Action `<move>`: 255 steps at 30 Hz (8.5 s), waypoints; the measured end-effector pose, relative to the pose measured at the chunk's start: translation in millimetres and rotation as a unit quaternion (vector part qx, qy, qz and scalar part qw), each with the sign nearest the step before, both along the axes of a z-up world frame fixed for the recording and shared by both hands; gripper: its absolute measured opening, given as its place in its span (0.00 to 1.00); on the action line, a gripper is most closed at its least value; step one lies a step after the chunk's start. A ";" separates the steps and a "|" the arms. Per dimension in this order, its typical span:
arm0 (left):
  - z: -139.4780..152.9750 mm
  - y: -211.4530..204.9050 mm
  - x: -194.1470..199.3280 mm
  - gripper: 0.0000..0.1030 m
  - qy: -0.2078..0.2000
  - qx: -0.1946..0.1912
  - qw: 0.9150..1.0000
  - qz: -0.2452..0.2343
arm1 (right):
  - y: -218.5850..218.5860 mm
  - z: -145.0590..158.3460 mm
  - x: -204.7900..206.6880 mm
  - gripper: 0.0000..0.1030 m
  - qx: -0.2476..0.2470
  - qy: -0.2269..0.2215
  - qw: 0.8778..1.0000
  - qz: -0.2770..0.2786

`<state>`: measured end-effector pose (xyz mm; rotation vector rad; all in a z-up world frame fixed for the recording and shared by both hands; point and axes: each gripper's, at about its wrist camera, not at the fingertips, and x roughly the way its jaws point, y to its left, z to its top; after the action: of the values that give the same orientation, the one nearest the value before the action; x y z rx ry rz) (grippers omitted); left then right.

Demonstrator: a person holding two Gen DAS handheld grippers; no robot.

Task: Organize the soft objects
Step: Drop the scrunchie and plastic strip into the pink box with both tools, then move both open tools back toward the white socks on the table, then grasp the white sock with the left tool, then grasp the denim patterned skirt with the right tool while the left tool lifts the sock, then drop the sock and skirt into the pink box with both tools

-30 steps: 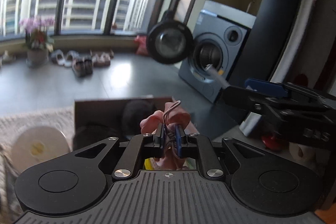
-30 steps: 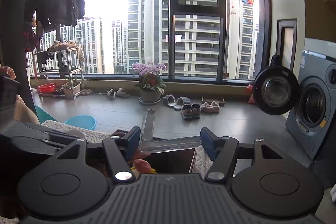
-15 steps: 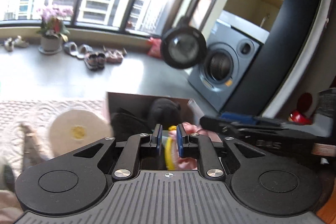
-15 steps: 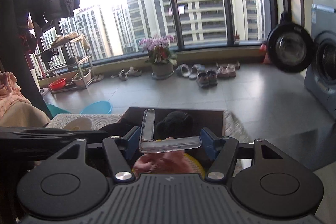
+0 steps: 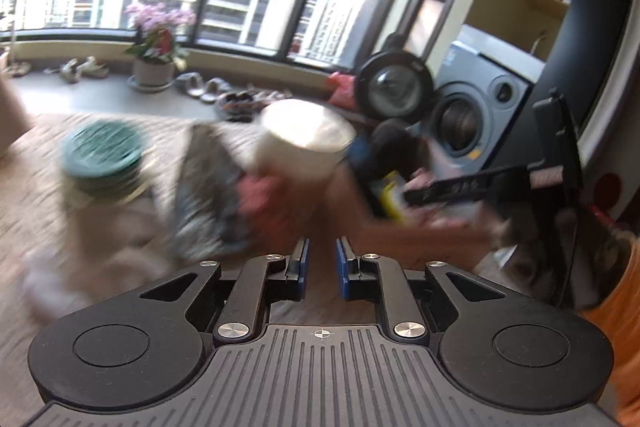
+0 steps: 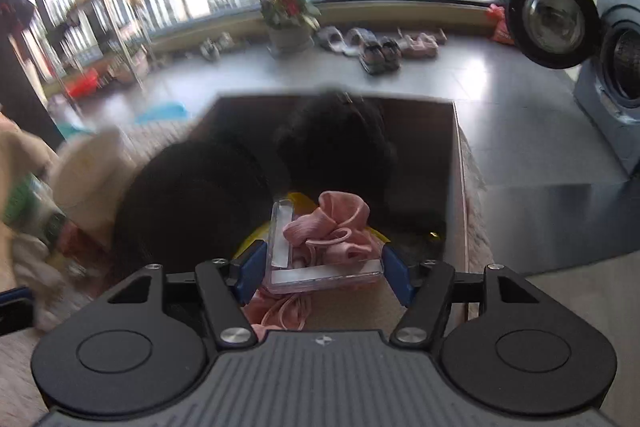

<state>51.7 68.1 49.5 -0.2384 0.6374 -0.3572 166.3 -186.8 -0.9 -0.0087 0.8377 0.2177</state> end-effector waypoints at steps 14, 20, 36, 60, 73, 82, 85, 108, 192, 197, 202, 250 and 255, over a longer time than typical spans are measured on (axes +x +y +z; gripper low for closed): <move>-21.1 84.6 -24.0 0.16 0.012 -0.017 0.988 0.155 | 25.6 14.3 22.2 0.70 -0.066 0.056 0.996 0.006; -14.7 109.4 -14.1 0.16 -0.019 -0.026 0.979 0.201 | 36.8 28.4 -8.2 0.70 -0.107 -0.021 0.994 0.033; -42.1 109.1 -9.9 0.15 0.039 0.034 0.993 0.110 | 91.3 50.7 -89.2 0.71 -0.055 -0.103 0.984 0.133; -45.5 135.5 -75.9 0.16 0.064 -0.040 0.992 0.105 | 270.5 -10.2 -66.2 0.12 0.030 0.013 0.969 0.244; -24.2 132.1 -70.0 0.16 0.023 -0.078 0.989 0.122 | 234.5 -17.6 -108.1 0.11 0.044 0.056 0.958 0.276; -35.9 85.3 -41.6 0.16 0.050 -0.016 0.995 0.080 | 207.7 -11.8 -124.8 0.11 0.046 0.054 0.955 0.288; -42.5 78.0 -41.6 0.17 0.058 0.007 0.996 0.072 | 201.7 -12.7 -128.0 0.19 0.039 0.040 0.958 0.283; -23.9 107.2 -84.1 0.17 0.053 0.007 0.994 0.093 | 133.8 -10.0 -124.5 0.59 0.014 -0.034 0.980 0.197; 13.9 112.6 -39.3 0.19 -0.032 0.000 0.994 0.108 | 269.2 -41.8 -112.4 0.10 -0.408 -0.257 0.834 0.267; 56.0 114.8 -15.4 0.19 -0.086 0.004 0.989 0.121 | 268.5 16.1 -116.4 0.06 -0.346 -0.269 0.861 0.258; 89.5 108.5 15.6 0.19 -0.102 0.026 0.986 0.129 | 254.1 96.5 -104.7 0.06 -0.237 -0.266 0.905 0.233; 2.2 -163.9 132.0 0.33 0.006 0.107 0.984 -0.140 | -6.4 28.0 -7.5 0.06 -0.012 -0.113 0.993 0.022; 4.2 -162.0 125.1 0.33 0.007 0.106 0.984 -0.141 | -10.7 25.4 -8.1 0.06 -0.017 -0.104 0.994 0.023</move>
<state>176.7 -93.9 53.7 0.0544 0.7191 -0.5570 158.2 -197.4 24.5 -0.0820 0.6349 0.2421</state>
